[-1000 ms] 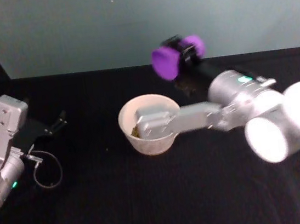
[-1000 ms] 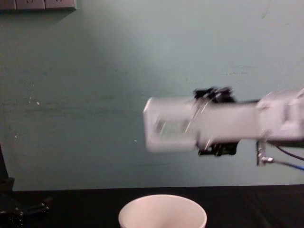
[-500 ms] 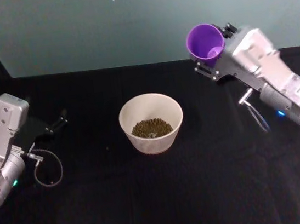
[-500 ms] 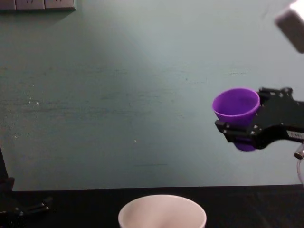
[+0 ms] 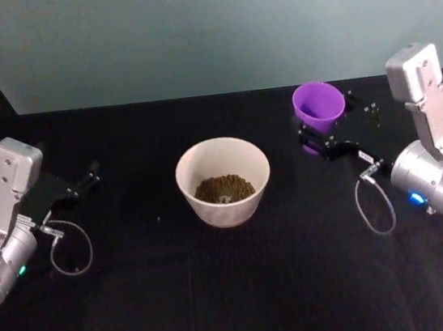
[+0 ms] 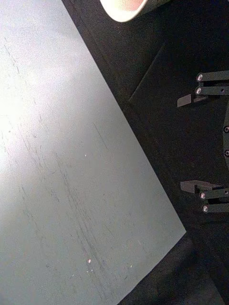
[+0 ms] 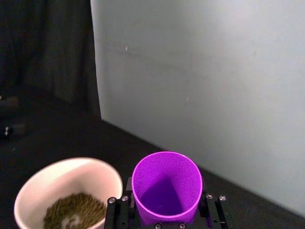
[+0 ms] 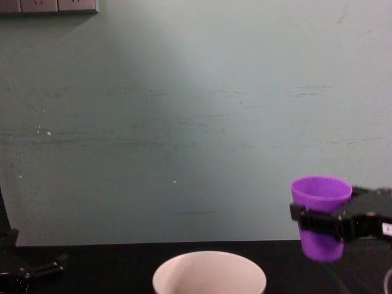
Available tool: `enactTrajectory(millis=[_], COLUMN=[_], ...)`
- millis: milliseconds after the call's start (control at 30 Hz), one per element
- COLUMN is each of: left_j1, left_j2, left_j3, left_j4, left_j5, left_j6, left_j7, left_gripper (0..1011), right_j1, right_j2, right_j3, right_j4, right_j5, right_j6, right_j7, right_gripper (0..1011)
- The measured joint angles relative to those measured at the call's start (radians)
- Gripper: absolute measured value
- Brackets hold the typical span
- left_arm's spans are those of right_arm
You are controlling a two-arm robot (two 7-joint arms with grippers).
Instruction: Pick up the cup and pour the mung beans from the cup into the bowl.
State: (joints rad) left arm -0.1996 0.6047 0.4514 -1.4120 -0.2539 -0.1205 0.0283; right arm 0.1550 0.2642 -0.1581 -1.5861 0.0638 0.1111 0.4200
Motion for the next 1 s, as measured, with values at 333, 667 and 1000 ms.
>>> enactTrajectory(millis=[333, 667, 1000], left_j1=[0.000, 0.000, 0.000], left_j2=[0.000, 0.000, 0.000], left_j3=[0.000, 0.000, 0.000], left_j4=[0.000, 0.000, 0.000], left_j5=[0.000, 0.000, 0.000], left_j6=[0.000, 0.000, 0.000], left_j7=[0.000, 0.000, 0.000], left_gripper=[1000, 1000, 1000], right_j1=[-0.012, -0.012, -0.010], right_j2=[0.008, 0.006, 0.010], right_j3=[-0.017, -0.015, -0.018], right_j4=[0.020, 0.019, 0.027], right_j5=[0.038, 0.038, 0.044], right_j6=[0.052, 0.049, 0.037], right_j7=[-0.008, -0.007, -0.006], right_gripper=[726, 726, 726])
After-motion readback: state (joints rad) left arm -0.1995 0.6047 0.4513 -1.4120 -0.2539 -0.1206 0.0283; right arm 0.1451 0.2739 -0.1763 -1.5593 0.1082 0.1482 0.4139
